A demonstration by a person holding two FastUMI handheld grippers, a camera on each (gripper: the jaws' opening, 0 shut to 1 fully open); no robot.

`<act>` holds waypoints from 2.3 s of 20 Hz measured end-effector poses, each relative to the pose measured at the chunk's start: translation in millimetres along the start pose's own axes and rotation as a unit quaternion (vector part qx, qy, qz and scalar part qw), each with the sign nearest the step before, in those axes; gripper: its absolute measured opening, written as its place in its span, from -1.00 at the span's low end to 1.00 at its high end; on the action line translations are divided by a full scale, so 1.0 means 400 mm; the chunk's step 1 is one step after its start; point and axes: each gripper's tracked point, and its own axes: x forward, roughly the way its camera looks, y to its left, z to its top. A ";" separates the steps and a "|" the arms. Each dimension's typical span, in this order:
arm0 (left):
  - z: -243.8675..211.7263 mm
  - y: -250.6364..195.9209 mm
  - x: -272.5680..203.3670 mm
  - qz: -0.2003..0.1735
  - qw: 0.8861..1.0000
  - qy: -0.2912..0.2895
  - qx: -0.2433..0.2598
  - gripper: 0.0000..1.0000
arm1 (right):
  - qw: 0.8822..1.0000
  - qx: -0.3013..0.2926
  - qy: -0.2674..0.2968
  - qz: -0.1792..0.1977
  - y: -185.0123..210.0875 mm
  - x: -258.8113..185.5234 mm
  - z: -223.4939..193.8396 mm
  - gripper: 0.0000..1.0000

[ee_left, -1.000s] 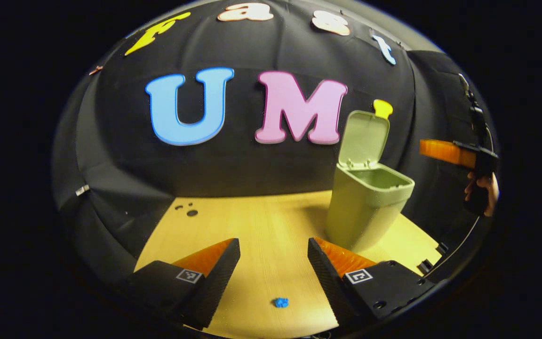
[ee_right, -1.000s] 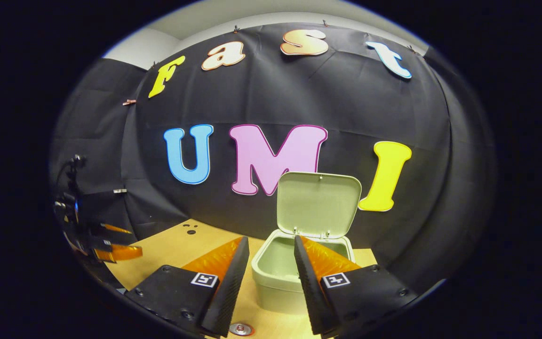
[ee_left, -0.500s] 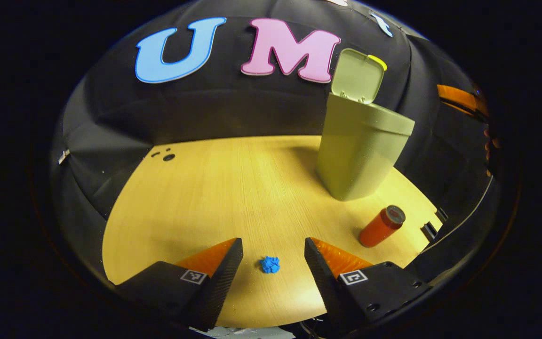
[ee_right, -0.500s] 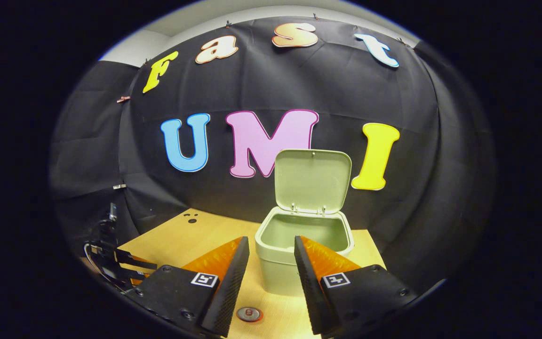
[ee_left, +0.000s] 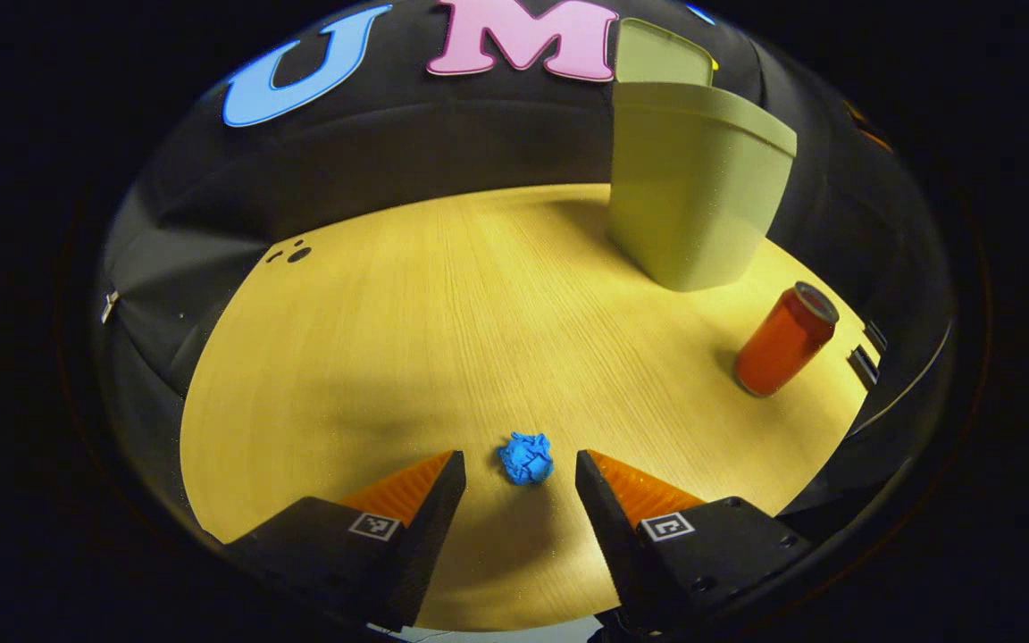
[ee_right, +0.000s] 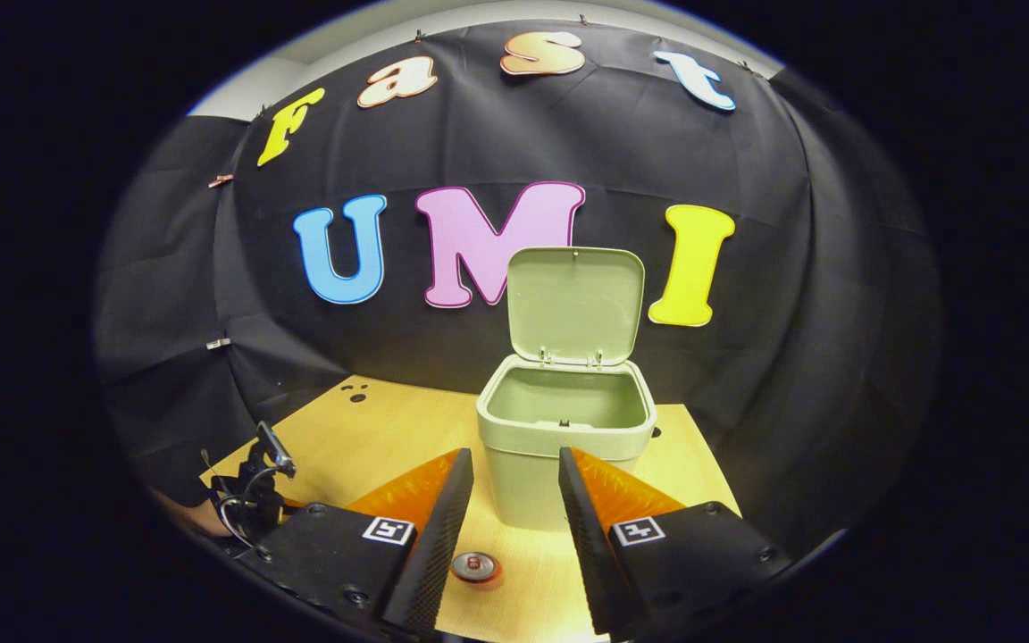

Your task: Press the lid of the desktop garbage bin to open it, pick up the crumpled paper on the desktop and throw it into the bin, then pick up the pop can on the desktop and drop it into the bin, and finally close the garbage bin lid.

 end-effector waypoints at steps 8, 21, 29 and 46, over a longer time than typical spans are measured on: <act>-0.006 0.005 0.069 0.012 0.999 0.017 0.024 0.39 | 1.000 0.000 0.013 -0.013 -0.004 -0.028 -0.021 0.36; 0.074 0.010 0.012 0.010 1.000 -0.022 0.014 -0.34 | 1.000 -0.009 0.021 -0.003 0.001 -0.032 -0.042 0.36; 0.304 -0.022 -0.153 -0.026 0.992 -0.120 -0.020 -0.34 | 0.999 -0.002 0.034 0.020 0.027 0.009 -0.083 0.37; 0.913 -0.238 -0.329 -0.147 0.936 -0.317 0.033 -0.34 | 0.995 0.010 0.087 0.047 0.061 0.026 -0.212 0.41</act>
